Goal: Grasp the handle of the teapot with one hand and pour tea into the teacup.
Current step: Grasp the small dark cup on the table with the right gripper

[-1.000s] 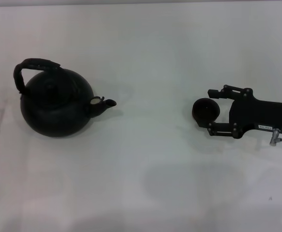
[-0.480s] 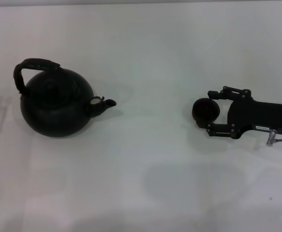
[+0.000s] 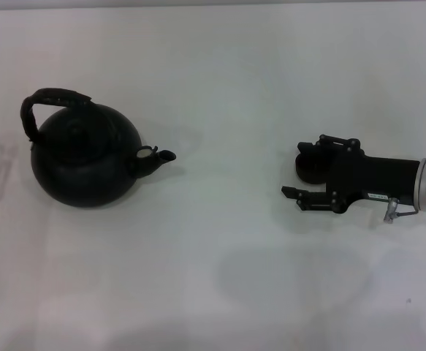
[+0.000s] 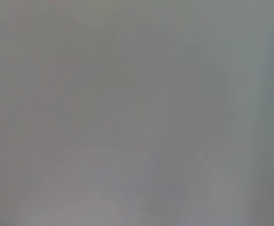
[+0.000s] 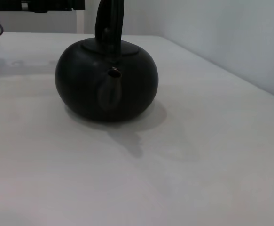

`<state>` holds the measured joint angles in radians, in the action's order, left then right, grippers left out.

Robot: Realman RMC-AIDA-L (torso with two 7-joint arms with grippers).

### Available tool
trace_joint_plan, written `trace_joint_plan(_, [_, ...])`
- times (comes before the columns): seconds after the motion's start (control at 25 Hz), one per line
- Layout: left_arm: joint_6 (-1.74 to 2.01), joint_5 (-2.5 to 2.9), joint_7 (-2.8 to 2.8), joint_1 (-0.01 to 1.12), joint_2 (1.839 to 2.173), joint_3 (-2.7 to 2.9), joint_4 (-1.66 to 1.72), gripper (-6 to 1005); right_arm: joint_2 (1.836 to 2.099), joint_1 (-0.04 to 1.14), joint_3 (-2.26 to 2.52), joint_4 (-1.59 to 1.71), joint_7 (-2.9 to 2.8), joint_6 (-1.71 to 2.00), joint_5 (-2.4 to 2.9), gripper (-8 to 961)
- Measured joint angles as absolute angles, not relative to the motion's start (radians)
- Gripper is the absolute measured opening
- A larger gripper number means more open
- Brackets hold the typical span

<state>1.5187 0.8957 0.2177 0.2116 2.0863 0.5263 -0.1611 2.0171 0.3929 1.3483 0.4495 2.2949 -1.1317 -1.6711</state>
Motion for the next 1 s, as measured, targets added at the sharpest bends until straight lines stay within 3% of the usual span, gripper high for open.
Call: trace_joint_plan(1.0, [1.512,0.896,0.218,0.212,2.083,0.521,-0.153,769,2.014,0.386,1.345,0.452,2.296,-1.101,-1.693,759])
